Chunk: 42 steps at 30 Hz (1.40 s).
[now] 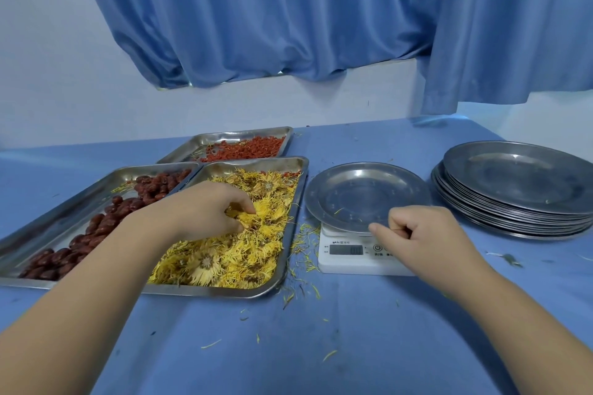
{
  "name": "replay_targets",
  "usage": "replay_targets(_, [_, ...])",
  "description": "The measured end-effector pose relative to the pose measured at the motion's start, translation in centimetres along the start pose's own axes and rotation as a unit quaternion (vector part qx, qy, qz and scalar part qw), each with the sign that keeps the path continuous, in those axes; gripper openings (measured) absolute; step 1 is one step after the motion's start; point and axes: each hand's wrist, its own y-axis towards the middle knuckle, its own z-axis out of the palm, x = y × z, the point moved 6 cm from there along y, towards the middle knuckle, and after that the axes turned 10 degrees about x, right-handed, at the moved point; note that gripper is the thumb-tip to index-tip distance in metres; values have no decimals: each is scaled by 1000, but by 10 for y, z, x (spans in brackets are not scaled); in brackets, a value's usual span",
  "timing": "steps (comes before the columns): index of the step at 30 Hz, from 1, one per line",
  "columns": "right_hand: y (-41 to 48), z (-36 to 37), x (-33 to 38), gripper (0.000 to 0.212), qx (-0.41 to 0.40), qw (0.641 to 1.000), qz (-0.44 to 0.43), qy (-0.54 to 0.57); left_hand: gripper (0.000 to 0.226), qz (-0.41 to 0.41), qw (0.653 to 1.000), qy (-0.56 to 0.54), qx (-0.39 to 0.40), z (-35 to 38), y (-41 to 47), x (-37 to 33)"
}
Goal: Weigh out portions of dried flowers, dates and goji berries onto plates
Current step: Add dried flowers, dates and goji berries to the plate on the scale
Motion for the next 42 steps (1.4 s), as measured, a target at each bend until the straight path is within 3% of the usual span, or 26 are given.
replay_targets(6, [0,-1,2,55,-3,1000,-4,-1,7,14,993,-61,-97,-15,-9,12])
replay_targets(16, [2,-2,0,54,-12,1000,1,-9,16,57,959,-218,-172,-33,-13,3])
replay_targets(25, [2,-28,-14,54,-87,995,32,25,19,124,955,-223,-153,-33,44,-71])
replay_targets(31, [3,-21,-16,53,-64,997,37,6,12,127,960,-219,-121,-13,106,-111])
replay_targets(36, [3,-23,-23,52,-71,996,49,22,33,111,977,-169,-61,5,127,-125])
replay_targets(42, [3,-18,-22,52,-57,997,47,24,43,119,957,-253,-73,-5,109,-115])
